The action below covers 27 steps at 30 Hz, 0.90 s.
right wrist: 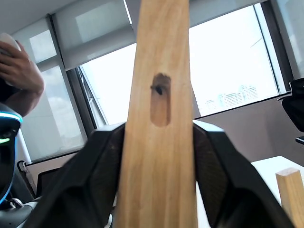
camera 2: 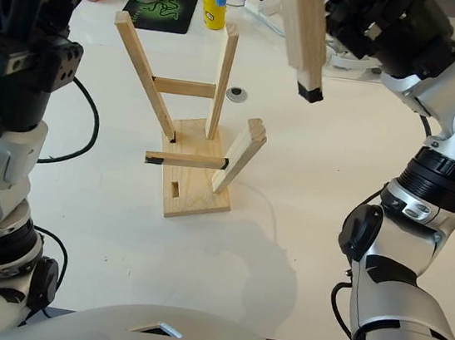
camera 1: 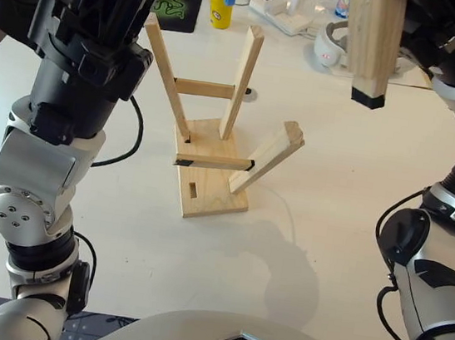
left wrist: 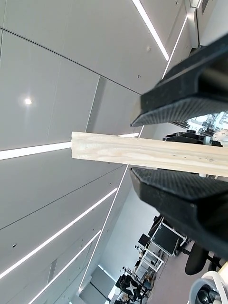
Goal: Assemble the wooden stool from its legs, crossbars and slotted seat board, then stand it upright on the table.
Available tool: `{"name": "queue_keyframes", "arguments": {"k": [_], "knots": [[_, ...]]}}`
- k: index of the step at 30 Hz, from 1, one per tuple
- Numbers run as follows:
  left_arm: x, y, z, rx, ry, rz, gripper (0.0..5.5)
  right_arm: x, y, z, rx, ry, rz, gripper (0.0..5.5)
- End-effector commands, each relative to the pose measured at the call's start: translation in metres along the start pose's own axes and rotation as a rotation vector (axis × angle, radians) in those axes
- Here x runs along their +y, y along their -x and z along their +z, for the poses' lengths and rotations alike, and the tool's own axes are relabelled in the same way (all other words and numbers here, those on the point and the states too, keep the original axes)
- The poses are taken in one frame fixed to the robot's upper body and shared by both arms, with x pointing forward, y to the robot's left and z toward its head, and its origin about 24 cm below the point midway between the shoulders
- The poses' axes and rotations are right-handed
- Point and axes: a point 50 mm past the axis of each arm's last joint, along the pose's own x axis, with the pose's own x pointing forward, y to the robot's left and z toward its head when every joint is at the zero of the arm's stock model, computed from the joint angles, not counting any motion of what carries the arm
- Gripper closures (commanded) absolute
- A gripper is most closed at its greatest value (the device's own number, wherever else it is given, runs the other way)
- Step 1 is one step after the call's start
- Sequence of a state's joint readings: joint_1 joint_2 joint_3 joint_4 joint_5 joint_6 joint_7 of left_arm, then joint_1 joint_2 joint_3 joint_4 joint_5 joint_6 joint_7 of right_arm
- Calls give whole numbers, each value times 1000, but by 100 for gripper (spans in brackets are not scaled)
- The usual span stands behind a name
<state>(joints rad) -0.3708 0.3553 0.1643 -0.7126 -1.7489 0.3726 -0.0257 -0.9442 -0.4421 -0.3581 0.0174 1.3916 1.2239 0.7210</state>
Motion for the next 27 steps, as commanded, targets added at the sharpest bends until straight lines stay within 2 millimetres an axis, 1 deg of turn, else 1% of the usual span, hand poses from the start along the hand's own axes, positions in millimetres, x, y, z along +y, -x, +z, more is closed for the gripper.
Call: {"name": "queue_keyframes", "arguments": {"k": [1,4,12,13,15,20,23,27], "knots": [[-4,-8,-10,20,57,-37,307,-4,-8,-7,7,-9,1,343],[-2,-12,-16,26,108,-39,272,-2,-10,-9,21,-20,30,343],[6,-11,-25,60,139,-11,145,3,-14,-11,83,-12,107,343],[7,-11,-26,70,140,-8,135,4,-14,-12,97,-7,110,343],[7,-12,-29,85,142,-9,94,3,-15,-16,122,-5,117,343],[3,-15,-33,118,142,-35,12,0,-20,-27,178,-5,128,343],[3,-15,-33,156,122,-38,10,-1,-24,-33,219,-7,144,343],[4,-16,-32,167,113,-39,10,-2,-27,-36,244,-12,167,343]]}}
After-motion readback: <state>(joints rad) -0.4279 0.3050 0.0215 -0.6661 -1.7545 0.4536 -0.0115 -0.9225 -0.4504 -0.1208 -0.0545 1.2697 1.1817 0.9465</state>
